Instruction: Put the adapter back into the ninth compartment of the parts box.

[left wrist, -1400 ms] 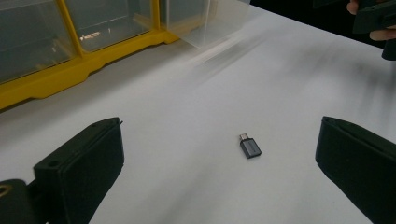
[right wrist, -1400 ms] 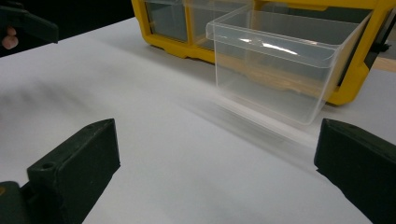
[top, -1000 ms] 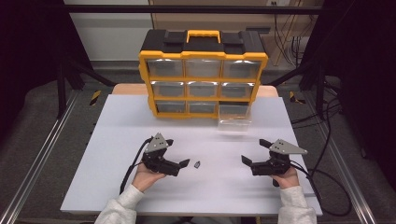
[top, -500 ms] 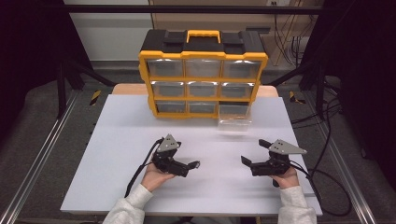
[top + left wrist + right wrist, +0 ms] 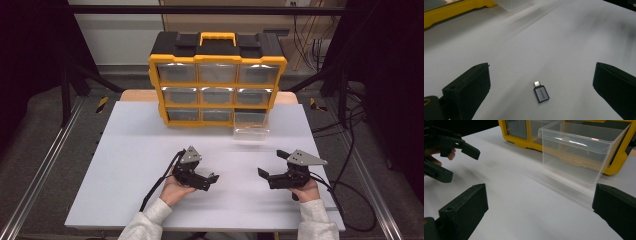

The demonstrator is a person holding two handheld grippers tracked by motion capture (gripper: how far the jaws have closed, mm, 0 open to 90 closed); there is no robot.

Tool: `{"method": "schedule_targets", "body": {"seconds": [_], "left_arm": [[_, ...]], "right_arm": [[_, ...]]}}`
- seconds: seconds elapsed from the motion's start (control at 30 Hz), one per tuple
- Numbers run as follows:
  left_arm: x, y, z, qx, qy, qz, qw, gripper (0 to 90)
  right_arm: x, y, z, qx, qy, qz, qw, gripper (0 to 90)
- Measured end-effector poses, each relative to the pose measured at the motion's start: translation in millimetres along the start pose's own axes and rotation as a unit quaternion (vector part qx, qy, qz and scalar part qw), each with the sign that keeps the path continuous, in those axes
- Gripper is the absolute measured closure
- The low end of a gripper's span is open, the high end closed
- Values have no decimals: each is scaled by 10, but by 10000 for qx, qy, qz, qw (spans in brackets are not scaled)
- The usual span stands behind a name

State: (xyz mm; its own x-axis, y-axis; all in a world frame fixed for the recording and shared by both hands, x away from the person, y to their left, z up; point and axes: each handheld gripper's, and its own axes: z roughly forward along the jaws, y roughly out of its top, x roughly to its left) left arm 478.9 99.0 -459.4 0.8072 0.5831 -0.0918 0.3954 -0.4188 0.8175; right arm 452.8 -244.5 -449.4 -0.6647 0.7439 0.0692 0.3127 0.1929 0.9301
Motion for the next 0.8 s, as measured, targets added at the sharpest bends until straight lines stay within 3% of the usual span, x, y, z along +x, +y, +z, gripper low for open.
{"method": "schedule_targets", "body": {"seconds": [0.37, 0.8], "left_arm": [[-18, -39, 106, 281, 124, -54, 9995, 36], [-32, -64, 142, 578, 55, -133, 9982, 206]], "right_arm": [[0, -2, 2, 26, -11, -12, 10000, 7], [1, -3, 3, 40, -17, -12, 10000, 7]]}}
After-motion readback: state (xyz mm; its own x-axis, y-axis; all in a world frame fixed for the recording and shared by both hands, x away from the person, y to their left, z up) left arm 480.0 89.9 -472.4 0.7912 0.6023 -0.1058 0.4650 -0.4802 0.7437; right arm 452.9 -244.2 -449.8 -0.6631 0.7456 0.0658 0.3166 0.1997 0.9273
